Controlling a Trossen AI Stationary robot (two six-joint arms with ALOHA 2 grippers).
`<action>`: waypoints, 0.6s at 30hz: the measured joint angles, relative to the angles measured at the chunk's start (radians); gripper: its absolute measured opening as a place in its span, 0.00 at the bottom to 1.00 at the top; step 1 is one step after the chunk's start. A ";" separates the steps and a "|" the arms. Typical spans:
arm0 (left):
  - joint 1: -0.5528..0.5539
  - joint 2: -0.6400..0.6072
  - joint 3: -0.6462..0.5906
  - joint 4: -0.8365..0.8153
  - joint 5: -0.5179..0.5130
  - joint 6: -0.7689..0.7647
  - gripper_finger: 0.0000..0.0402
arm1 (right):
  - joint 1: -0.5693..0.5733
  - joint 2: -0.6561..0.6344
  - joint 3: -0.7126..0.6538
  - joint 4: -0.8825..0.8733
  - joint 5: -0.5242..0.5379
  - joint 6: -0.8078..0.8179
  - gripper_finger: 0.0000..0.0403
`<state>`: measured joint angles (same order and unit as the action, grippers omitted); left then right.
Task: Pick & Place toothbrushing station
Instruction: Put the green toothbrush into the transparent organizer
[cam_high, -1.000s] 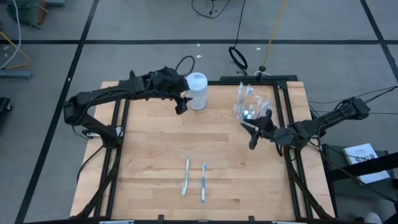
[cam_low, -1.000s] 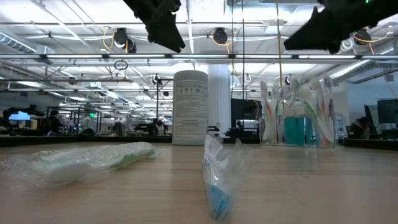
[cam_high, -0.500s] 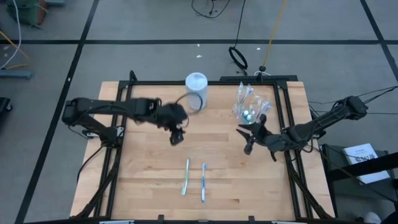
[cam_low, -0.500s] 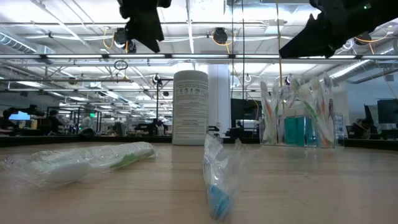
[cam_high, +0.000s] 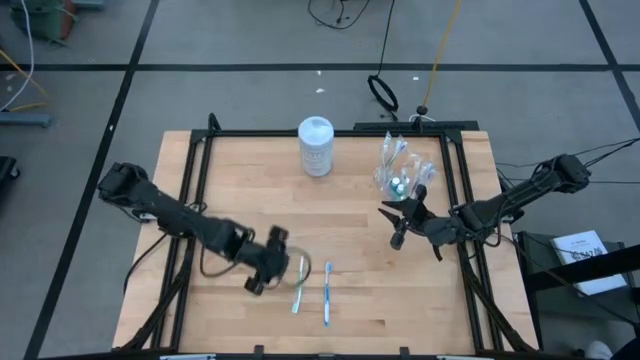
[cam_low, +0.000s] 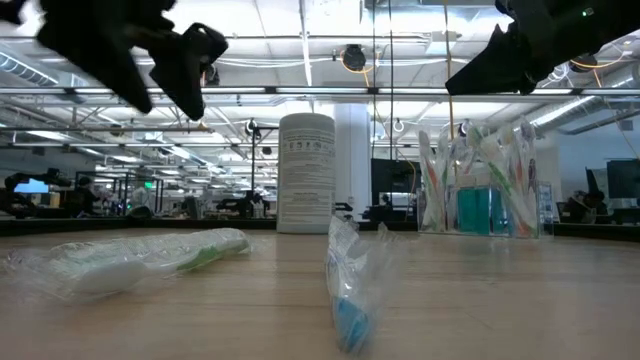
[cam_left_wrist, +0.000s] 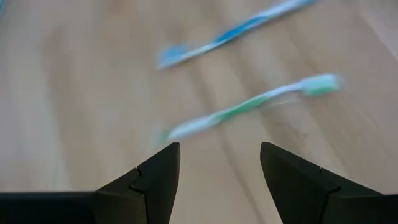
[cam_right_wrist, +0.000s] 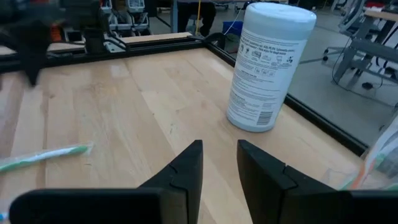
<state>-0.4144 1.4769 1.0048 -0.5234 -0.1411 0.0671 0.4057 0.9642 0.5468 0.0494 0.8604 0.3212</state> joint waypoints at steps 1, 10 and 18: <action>-0.021 0.007 -0.026 0.056 0.002 0.083 0.57 | 0.000 0.000 0.000 0.000 0.000 0.012 0.22; -0.093 0.143 -0.067 0.334 0.002 0.512 0.57 | -0.002 0.000 0.000 0.017 0.006 0.029 0.22; 0.005 0.296 0.045 0.272 0.168 0.473 0.57 | -0.099 0.000 0.000 0.225 0.006 -0.272 0.22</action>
<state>-0.4094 1.7728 1.0500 -0.2511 0.0273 0.5398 0.3063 0.9641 0.5468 0.2740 0.8668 0.0490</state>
